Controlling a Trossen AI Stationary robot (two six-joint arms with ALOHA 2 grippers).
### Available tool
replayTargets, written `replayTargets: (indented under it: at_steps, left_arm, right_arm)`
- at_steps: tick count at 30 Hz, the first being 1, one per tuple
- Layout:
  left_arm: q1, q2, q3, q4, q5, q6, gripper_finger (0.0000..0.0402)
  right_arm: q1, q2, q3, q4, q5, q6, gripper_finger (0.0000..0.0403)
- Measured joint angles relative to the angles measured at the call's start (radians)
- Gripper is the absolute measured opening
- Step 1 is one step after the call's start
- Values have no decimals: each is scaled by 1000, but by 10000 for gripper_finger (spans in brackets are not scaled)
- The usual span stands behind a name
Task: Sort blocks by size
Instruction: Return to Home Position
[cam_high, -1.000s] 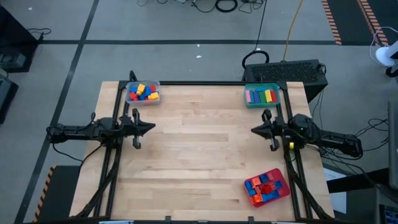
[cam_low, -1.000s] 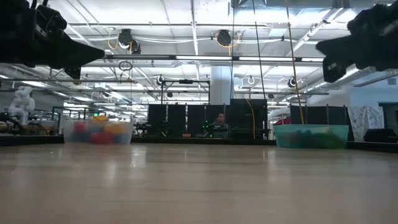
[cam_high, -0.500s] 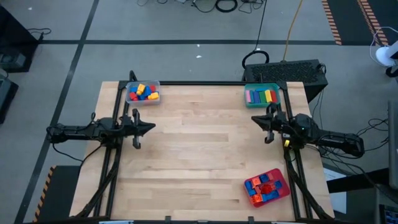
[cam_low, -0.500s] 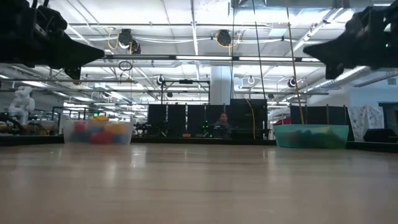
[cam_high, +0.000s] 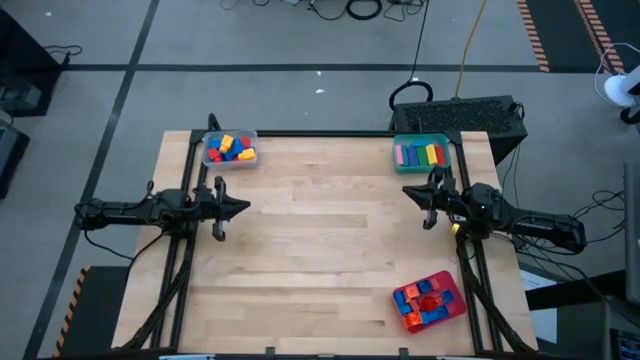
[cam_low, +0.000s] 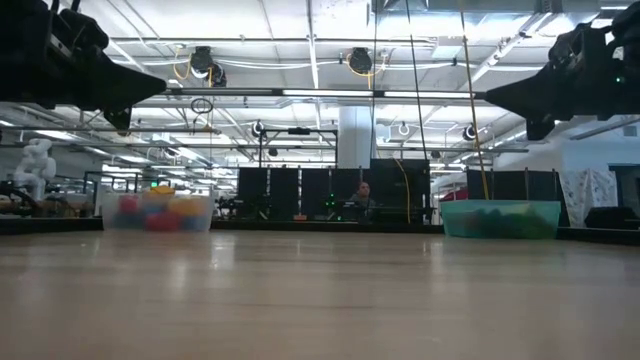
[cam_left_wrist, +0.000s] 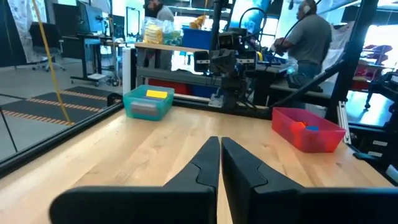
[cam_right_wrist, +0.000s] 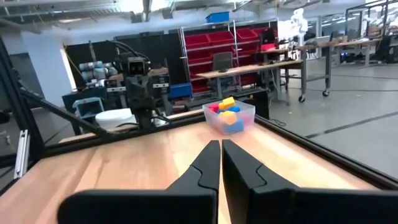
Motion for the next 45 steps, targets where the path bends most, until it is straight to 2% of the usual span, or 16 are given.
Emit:
replayTargets:
  at_steps: [45]
  left_arm:
    - [0, 0, -1, 18, 2, 1, 24]
  right_arm:
    - [0, 0, 0, 2, 0, 0, 0]
